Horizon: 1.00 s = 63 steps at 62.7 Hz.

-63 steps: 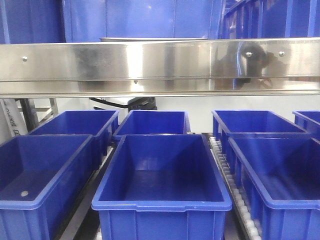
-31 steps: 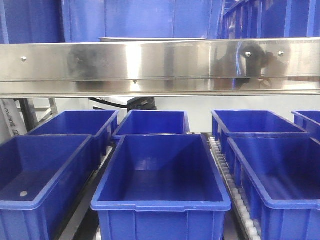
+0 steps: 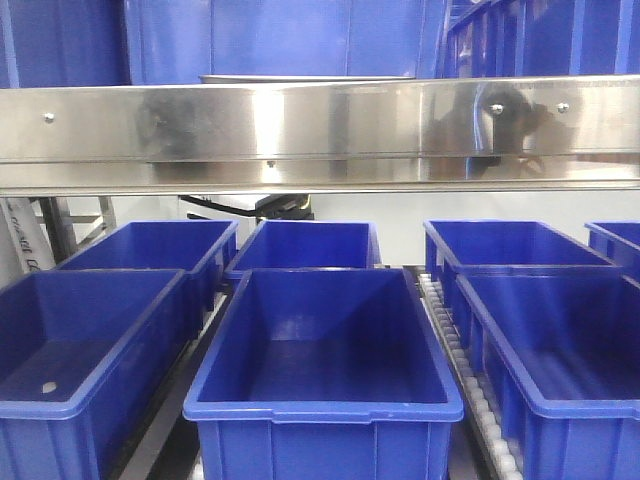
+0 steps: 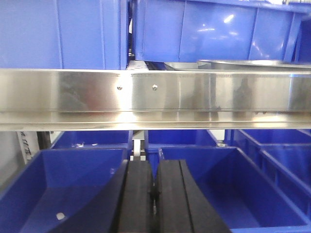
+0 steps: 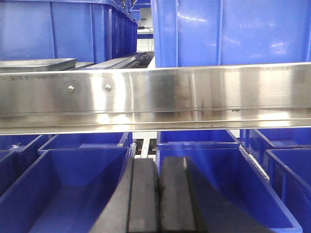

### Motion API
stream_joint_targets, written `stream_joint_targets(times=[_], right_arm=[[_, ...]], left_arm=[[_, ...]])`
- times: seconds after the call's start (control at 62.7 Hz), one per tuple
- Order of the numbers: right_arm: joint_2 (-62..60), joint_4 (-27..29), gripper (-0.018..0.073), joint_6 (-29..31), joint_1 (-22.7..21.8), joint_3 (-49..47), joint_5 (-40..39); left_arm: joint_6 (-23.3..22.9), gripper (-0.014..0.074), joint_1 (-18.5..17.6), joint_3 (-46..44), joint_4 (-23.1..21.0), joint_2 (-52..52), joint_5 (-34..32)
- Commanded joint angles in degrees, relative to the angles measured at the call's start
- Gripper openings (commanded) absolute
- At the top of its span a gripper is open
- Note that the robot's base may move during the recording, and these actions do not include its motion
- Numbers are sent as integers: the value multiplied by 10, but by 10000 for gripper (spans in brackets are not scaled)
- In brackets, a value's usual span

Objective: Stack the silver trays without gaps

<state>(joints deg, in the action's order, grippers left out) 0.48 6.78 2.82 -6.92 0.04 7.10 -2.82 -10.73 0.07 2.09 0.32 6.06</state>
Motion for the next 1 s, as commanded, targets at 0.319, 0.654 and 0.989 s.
stream_joint_targets(times=[0.319, 0.654, 0.989], right_arm=[[-5, 0, -79, 0, 1, 0, -16], [-5, 0, -79, 0, 1, 0, -16], [-5, 0, -79, 0, 1, 0, -16]], left_arm=[[-23, 4, 46, -1, -4, -3, -19], [-23, 4, 64, -1, 10, -3, -27], [-23, 4, 62, -1, 21, -3, -28]])
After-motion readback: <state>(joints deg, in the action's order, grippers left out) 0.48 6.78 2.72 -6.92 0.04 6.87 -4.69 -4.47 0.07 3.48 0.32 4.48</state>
